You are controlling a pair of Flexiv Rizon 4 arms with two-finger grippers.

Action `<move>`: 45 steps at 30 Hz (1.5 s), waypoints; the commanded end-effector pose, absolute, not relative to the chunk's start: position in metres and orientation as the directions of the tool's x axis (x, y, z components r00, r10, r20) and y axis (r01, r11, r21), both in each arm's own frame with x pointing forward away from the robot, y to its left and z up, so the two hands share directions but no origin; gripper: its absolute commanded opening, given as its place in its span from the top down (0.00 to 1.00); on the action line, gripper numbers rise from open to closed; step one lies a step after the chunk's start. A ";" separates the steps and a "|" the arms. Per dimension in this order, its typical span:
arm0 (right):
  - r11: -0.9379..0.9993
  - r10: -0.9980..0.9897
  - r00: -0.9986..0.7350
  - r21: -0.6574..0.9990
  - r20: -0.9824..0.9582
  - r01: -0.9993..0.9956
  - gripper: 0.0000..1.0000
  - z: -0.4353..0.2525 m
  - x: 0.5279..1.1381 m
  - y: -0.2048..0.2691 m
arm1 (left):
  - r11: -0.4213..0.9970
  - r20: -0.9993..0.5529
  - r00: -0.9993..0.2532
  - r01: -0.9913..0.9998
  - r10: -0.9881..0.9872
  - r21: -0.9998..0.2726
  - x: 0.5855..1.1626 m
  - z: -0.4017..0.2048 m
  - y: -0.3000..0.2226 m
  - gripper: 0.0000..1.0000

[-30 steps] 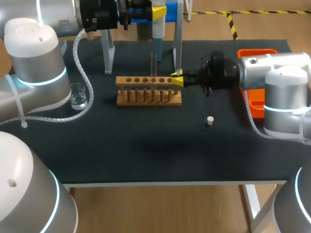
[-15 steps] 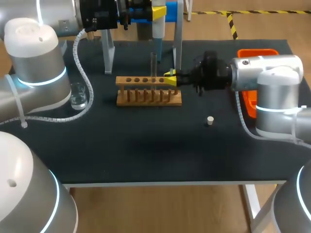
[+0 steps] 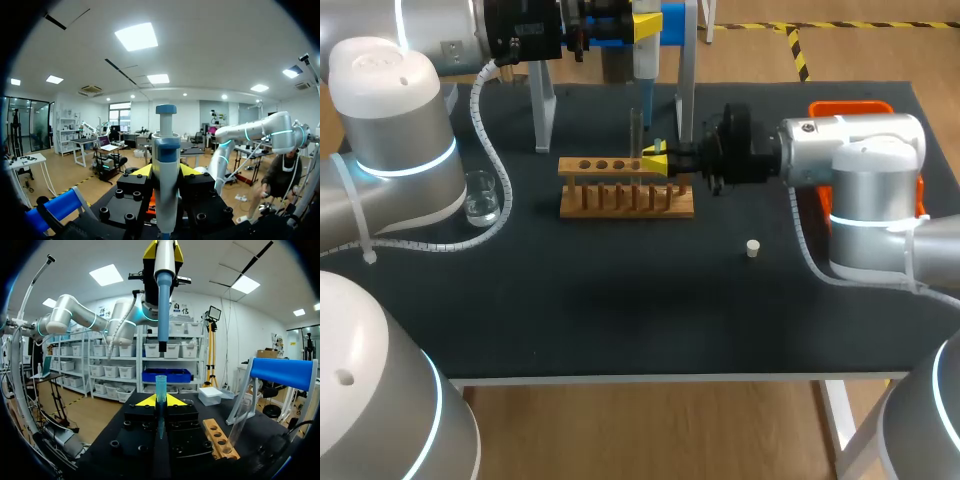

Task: Invert the test tube, pick up the pipette, mount the tip to pipette, aspirate from beaker and dispense into the tube, eject the tip, return the pipette, and cap with the stopper.

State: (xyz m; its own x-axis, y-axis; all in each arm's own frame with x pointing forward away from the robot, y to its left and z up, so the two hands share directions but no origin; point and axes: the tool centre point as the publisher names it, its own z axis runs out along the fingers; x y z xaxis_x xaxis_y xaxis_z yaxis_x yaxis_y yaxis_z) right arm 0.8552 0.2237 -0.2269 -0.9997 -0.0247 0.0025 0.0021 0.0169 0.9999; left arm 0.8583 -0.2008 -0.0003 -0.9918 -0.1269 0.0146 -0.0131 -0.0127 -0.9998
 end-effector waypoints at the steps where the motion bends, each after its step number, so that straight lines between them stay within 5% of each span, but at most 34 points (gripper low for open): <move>1: 0.020 -0.020 -1.000 1.000 0.005 0.004 1.00 -0.226 0.856 0.228 | -0.016 0.014 -0.991 -0.012 -0.130 -1.000 0.858 -0.001 -0.201 1.00; 45: 0.017 -0.011 -1.000 1.000 -0.003 -0.004 1.00 -0.211 0.860 0.237 | -0.016 0.014 -0.991 -0.012 -0.130 -1.000 0.858 -0.001 -0.201 1.00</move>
State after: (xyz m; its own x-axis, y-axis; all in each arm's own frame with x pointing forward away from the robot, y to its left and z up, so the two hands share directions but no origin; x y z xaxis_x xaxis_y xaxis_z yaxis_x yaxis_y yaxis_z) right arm 0.8599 0.2371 -0.2122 -0.9999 -0.0145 -0.0029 -0.0032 0.0176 0.9998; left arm 0.8583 -0.2008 -0.0003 -0.9918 -0.1269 0.0146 -0.0131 -0.0127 -0.9998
